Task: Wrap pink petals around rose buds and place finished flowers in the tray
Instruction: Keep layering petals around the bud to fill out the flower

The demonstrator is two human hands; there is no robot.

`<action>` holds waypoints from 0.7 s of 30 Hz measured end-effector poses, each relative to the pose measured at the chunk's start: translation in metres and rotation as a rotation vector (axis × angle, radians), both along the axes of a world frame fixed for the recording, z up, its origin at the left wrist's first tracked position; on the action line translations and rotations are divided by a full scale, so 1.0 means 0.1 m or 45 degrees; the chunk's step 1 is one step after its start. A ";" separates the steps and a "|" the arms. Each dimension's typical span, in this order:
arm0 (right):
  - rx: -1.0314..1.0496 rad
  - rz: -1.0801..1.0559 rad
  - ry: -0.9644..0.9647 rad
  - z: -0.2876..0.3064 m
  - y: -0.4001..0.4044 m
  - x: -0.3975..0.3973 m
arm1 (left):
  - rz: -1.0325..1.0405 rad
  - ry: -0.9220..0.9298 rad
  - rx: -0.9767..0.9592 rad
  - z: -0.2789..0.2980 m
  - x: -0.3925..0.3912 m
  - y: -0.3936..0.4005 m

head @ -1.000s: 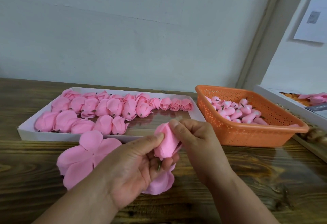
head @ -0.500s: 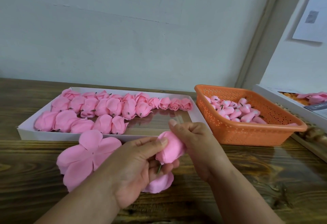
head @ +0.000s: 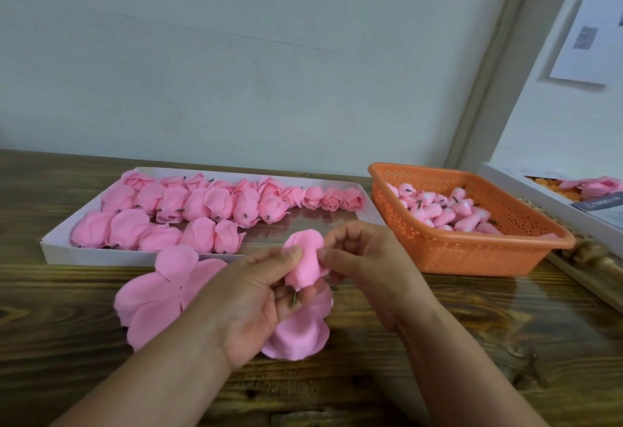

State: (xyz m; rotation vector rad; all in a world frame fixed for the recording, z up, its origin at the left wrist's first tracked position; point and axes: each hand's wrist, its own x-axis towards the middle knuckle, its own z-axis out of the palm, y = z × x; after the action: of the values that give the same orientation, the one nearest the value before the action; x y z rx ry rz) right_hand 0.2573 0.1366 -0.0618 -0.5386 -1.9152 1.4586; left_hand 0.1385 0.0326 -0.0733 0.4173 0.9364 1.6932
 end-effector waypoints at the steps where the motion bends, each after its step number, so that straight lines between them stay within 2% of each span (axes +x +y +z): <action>1: -0.002 -0.027 -0.009 0.00 0.00 0.00 | 0.020 0.025 0.013 0.00 0.00 0.00; 3: -0.051 -0.072 -0.011 -0.01 -0.02 0.00 | 0.042 0.086 0.056 0.01 0.02 -0.01; 6: -0.055 -0.157 0.111 -0.02 -0.07 -0.03 | 0.092 0.219 0.111 0.01 0.06 -0.02; 9: 0.030 -0.214 0.206 -0.03 -0.12 -0.06 | 0.248 0.475 0.131 -0.01 0.08 -0.01; 14: 0.024 -0.033 0.164 0.02 -0.19 -0.06 | 0.471 1.014 0.141 0.01 0.08 -0.05; 17: -0.020 0.025 0.088 0.05 -0.11 -0.02 | 0.459 1.212 0.196 0.02 0.11 -0.08; 21: 0.063 0.111 0.057 0.11 -0.03 0.06 | 0.448 1.470 0.132 0.00 0.15 -0.10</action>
State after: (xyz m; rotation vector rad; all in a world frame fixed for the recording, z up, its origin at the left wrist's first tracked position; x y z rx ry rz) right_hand 0.2635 0.1331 -0.0511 -0.4010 -1.9557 1.4611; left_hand 0.1530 0.0222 -0.0728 1.4525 1.8140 1.7700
